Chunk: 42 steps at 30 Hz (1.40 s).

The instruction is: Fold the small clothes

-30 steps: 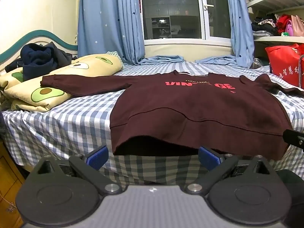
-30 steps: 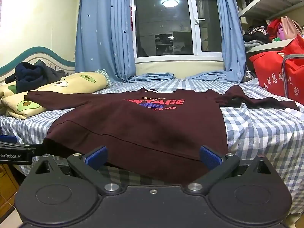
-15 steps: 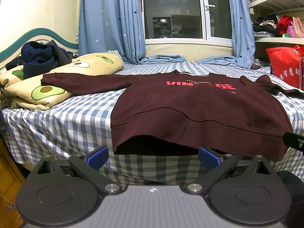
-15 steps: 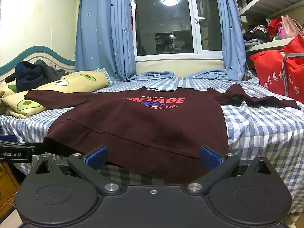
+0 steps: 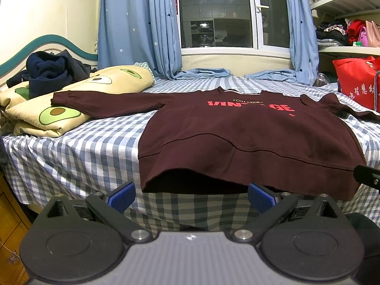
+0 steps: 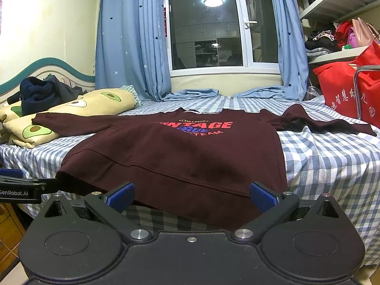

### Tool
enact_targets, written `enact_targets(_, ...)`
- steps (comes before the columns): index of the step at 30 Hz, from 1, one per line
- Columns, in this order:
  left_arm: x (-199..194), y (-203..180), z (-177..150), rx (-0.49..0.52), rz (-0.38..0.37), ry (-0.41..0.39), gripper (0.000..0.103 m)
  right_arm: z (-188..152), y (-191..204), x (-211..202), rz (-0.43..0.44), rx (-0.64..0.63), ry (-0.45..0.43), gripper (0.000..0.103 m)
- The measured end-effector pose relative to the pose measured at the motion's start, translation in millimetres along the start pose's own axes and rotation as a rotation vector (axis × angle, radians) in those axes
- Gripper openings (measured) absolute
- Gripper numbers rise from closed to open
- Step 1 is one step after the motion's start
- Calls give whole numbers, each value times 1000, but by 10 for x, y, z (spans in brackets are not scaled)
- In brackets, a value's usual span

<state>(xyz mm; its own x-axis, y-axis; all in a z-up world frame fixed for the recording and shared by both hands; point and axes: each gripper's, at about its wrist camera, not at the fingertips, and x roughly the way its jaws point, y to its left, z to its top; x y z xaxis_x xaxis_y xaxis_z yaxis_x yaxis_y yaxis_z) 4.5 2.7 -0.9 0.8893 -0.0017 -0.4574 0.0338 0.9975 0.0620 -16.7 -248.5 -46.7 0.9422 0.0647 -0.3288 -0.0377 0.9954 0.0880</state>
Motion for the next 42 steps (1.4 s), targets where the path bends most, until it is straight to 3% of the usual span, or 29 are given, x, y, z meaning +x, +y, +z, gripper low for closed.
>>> enact_targets(42, 53, 13, -7, 6, 9, 22, 102, 24, -7, 11, -1, 15, 20, 103)
